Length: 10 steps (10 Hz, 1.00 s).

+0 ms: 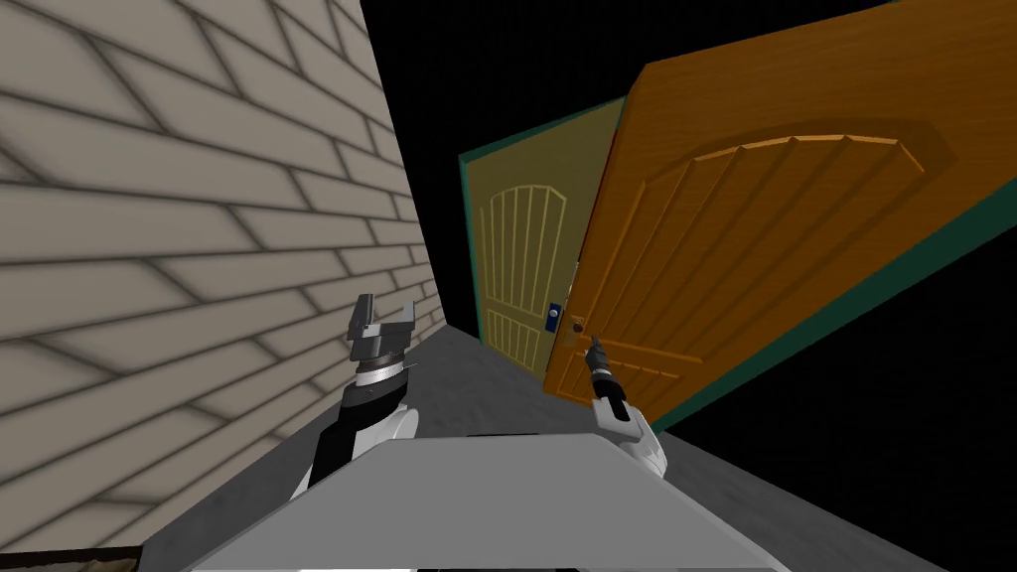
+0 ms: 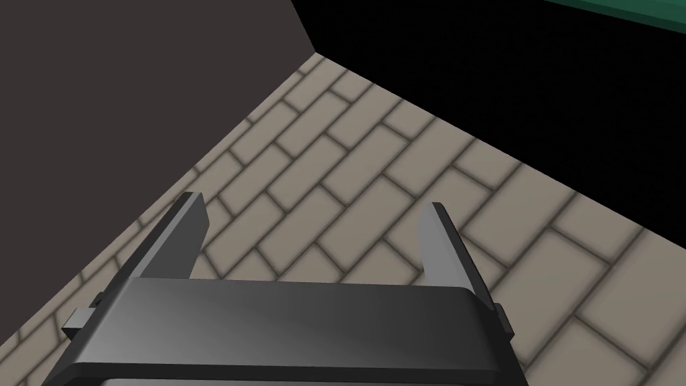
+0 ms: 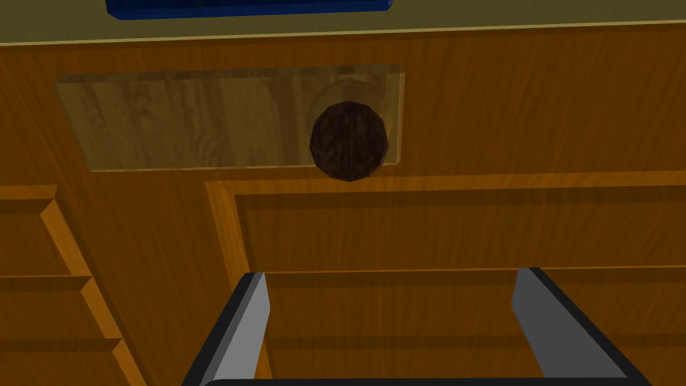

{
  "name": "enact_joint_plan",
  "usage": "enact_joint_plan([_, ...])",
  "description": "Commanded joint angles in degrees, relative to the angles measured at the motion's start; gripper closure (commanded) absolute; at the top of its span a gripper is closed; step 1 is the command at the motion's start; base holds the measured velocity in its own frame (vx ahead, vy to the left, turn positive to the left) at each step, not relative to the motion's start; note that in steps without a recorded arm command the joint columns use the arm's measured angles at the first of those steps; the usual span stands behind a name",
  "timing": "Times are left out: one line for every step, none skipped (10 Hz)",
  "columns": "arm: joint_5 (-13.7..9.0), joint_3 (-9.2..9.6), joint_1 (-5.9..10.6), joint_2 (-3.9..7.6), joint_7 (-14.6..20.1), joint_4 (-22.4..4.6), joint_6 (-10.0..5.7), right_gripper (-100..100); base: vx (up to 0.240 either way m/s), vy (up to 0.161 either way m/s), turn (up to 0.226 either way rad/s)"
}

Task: Pull the door open

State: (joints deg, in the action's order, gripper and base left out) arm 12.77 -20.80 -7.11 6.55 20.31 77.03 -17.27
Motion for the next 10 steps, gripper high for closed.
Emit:
enact_joint_plan([-0.09,-0.72,-0.07,0.13,-0.27,-0.62,-0.18,-100,0.117,-0.128,-0.068])
enact_joint_plan([-0.13,-0.98,-0.06,0.18,-0.37,-0.81,-0.22,-100,0.132,-0.123,-0.018])
enact_joint_plan([-0.17,-1.26,0.05,0.21,-0.51,-1.07,-0.3,-100,0.169,-0.085,0.0])
enact_joint_plan([-0.18,-1.33,0.23,0.19,-0.6,-1.2,-0.36,-100,0.186,-0.064,0.014])
enact_joint_plan([-0.17,-1.21,0.66,0.08,-0.7,-1.29,-0.48,-100,0.192,-0.015,0.07])
enact_joint_plan([-0.11,-0.77,1.29,-0.13,-0.76,-1.24,-0.61,-100,0.226,0.051,0.127])
enact_joint_plan([-0.14,-1.01,0.97,0.04,-0.69,-1.28,-0.48,-100,0.108,0.026,0.027])
enact_joint_plan([-0.14,-1.01,0.97,0.04,-0.69,-1.28,-0.48,100,-0.014,-0.005,-0.025])
enact_joint_plan([-0.14,-1.01,0.97,0.04,-0.69,-1.28,-0.48,100,-0.035,-0.013,0.0])
enact_joint_plan([-0.14,-1.01,0.97,0.04,-0.69,-1.28,-0.48,100,-0.033,-0.006,0.016])
